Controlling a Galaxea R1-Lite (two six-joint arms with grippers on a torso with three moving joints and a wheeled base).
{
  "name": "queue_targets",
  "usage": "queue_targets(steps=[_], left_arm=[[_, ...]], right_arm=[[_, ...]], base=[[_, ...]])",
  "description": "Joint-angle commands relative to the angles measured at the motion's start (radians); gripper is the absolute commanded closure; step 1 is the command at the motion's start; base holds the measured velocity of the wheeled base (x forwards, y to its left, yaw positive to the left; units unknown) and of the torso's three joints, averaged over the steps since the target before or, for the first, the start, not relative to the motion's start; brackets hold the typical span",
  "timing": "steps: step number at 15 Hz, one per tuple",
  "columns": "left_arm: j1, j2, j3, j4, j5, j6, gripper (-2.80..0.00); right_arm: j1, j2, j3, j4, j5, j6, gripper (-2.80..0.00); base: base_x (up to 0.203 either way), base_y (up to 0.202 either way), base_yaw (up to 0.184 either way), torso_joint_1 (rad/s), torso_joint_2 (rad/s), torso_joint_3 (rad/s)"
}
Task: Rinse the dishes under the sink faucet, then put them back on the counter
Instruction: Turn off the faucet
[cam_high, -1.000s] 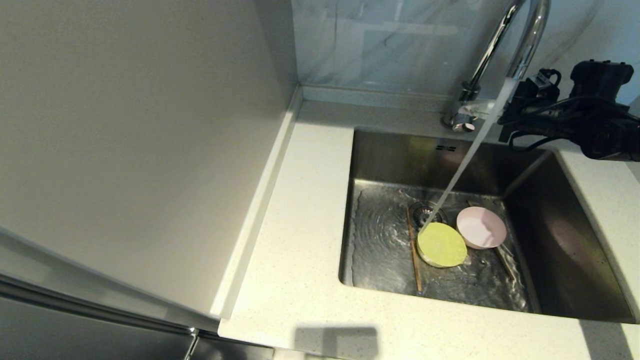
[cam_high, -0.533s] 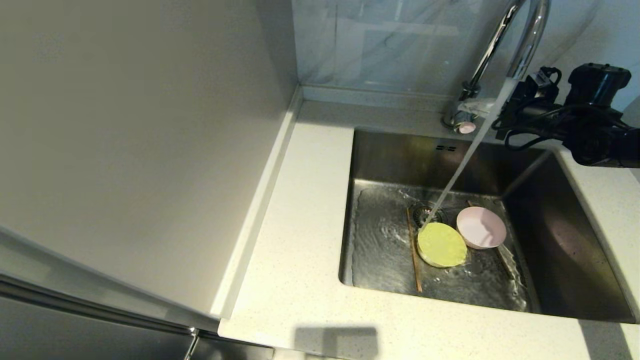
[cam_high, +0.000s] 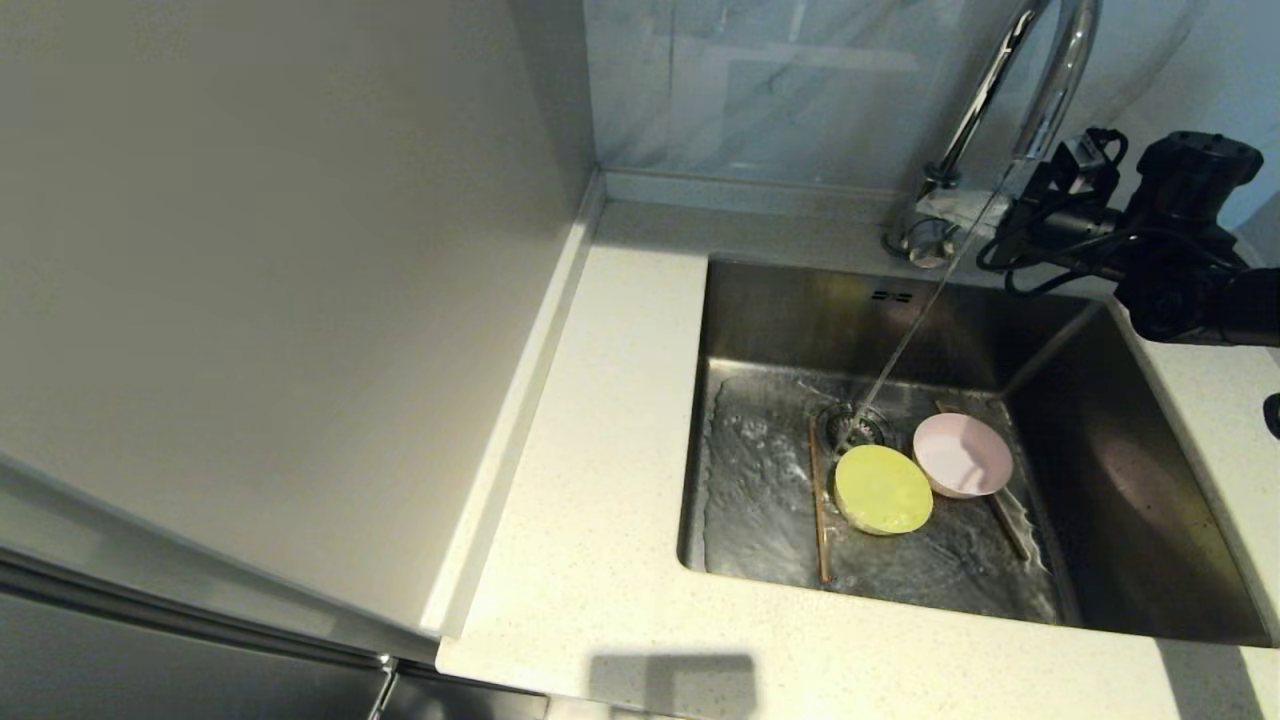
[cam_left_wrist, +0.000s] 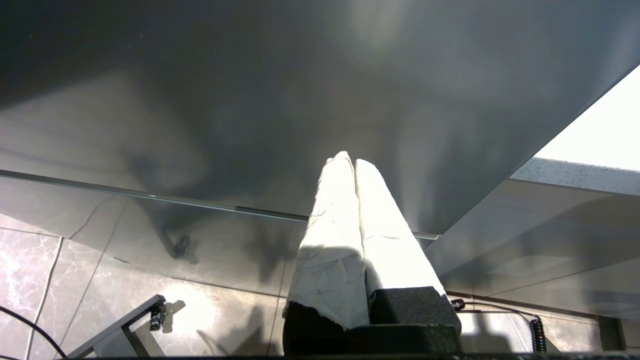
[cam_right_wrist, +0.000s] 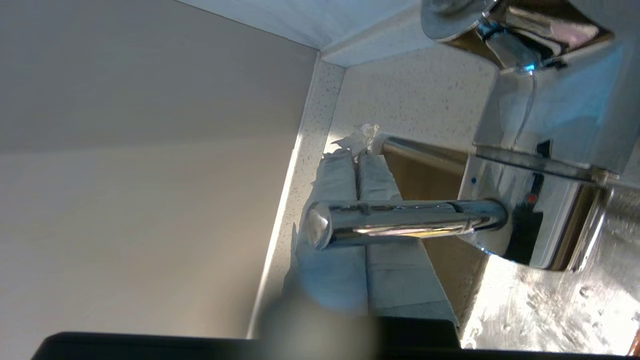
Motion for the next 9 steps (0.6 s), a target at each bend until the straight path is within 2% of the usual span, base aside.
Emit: queue_targets(steps=[1,9], left_arm=[[0.000,-0.003,0.000,-0.001,0.000,-0.001,0.00],[0.000,-0.003,0.000,-0.001,0.000,-0.001,0.00]], right_arm=[[0.000,0.005,-0.001,-0.021,0.006,0.007,0.00],[0.014,0.002,-0.001,-0.082,0.006,0.007,0.00]], base=[[0.000,0.000,0.000,0.000,0.00,0.000],[0.000,0.000,0.000,0.000,0.00,0.000]])
